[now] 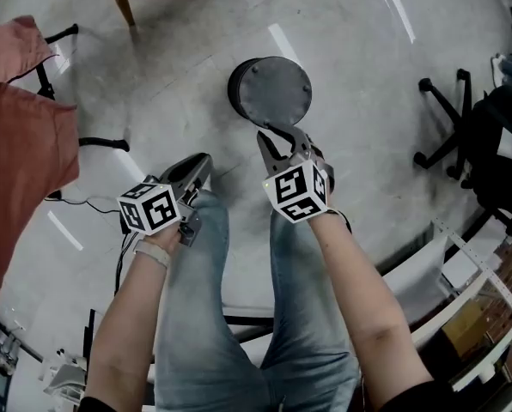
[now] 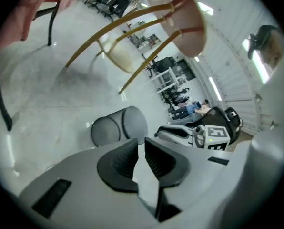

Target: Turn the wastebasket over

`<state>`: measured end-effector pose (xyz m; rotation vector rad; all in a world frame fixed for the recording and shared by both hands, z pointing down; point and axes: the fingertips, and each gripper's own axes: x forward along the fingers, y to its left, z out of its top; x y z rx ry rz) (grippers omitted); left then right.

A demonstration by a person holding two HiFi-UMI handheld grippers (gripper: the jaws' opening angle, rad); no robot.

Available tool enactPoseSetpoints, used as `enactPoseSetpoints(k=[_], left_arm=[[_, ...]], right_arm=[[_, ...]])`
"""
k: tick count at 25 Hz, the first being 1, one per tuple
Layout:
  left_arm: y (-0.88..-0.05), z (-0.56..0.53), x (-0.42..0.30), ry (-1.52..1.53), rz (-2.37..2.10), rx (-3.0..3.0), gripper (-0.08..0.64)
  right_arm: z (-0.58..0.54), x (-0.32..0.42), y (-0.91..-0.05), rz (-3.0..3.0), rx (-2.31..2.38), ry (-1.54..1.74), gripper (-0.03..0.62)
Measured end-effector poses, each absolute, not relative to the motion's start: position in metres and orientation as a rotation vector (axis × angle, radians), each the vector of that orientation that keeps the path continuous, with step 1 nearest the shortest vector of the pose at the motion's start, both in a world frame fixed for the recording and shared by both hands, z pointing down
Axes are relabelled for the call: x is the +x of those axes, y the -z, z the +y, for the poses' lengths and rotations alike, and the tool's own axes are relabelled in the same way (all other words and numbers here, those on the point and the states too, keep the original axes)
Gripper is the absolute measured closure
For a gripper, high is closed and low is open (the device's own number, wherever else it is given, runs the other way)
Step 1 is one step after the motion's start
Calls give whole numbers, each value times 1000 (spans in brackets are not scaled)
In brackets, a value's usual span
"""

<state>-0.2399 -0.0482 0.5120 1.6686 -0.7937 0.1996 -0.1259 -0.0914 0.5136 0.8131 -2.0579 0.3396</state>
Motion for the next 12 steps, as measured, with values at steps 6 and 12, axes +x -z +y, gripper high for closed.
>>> enactPoseSetpoints(k=[6,12], left_arm=[[-364,-97,-194,-125,-670,1969,545],[-195,-119,-184,-119,-548,2199,548]], right_arm=[[-111,-100,-372,-2203,1066,-555,581],[-110,-88,-205,-2313,1307,-677,583]])
